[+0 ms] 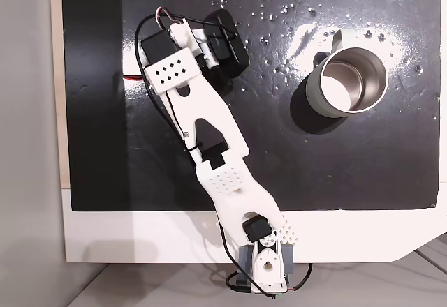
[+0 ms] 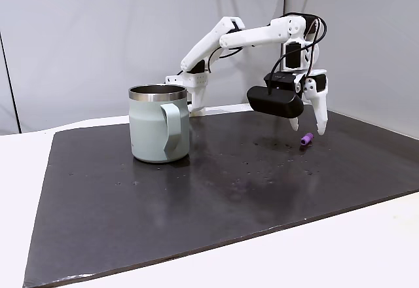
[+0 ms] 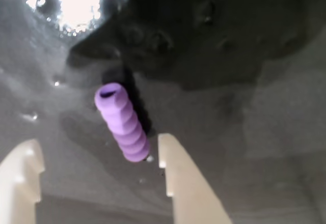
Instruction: Grasp a pengrip and put it in the cup.
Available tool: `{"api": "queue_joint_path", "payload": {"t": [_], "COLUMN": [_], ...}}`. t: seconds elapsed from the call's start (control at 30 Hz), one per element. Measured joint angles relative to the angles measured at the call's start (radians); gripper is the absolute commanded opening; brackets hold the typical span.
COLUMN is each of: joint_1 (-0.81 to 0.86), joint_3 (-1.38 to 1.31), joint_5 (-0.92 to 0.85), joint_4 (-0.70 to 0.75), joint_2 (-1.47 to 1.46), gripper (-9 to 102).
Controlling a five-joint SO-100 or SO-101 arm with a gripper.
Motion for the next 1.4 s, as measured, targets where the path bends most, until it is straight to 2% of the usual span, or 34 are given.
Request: {"api": "queue_joint_path", "payload": {"t": [0.3,0.47,0.7,0.97,1.13,1.4], "joint_1": [-0.017,-0.051,-0.063,-0.038,-0.006,0.089], "joint_3": [-0.11,-0.181,-0.19,-0.187,-0.101,0.061], "joint_5": [-0.017,-0.051,-0.051,-0.048,-0.028,-0.026], "joint_4": [0.0,-0.002,0.015,0.046,0.071,0.135], "joint_2": [-0.135,-0.183,-0.198,-0.192,-0.077,0.334], "gripper": [23,18,0,0,0,0]}}
